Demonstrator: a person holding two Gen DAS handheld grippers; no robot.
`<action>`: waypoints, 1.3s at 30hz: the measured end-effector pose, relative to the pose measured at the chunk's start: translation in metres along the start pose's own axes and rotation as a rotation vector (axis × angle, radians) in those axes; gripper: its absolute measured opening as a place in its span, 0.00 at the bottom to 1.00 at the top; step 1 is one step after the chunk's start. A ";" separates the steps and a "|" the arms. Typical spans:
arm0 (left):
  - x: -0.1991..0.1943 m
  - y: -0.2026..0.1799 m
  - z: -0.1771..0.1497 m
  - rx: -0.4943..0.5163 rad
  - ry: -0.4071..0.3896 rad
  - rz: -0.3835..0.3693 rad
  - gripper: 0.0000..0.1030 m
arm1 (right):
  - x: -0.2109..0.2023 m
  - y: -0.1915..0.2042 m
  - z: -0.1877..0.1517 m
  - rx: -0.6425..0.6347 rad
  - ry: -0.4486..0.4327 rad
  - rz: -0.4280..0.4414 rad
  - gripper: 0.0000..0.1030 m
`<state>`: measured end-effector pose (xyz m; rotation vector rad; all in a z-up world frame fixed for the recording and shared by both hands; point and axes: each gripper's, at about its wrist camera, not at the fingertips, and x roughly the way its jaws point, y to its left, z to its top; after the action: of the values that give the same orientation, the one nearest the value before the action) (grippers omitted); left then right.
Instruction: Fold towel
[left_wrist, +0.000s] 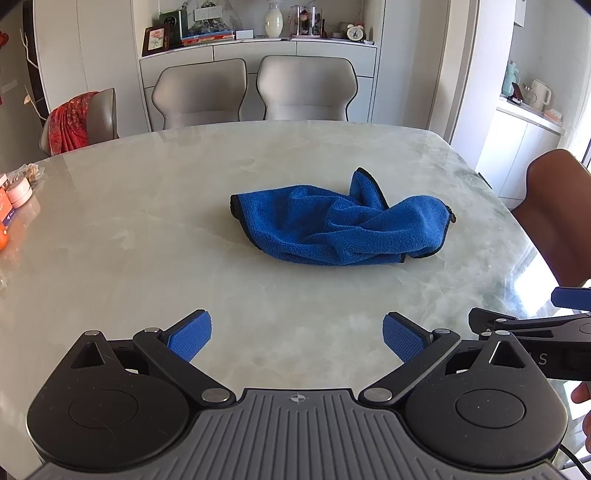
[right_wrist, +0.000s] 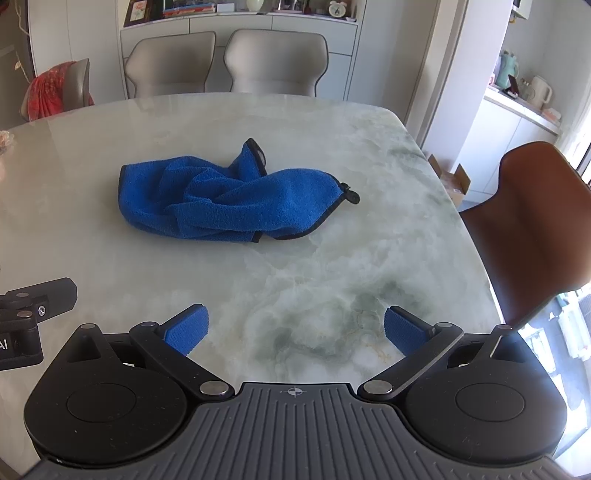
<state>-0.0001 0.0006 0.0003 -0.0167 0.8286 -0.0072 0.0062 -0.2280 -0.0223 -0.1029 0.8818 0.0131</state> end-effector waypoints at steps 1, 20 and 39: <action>0.000 0.001 0.000 0.000 -0.001 0.000 0.98 | 0.000 0.000 0.000 -0.001 0.001 -0.001 0.99; 0.002 -0.005 -0.004 -0.001 -0.006 0.007 0.98 | 0.000 0.003 -0.005 -0.012 0.002 -0.002 0.99; 0.003 -0.001 0.000 -0.004 0.016 0.002 0.98 | 0.003 0.004 -0.004 -0.020 0.021 -0.001 0.99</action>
<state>0.0022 -0.0007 -0.0019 -0.0194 0.8442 -0.0035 0.0052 -0.2243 -0.0277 -0.1226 0.9027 0.0201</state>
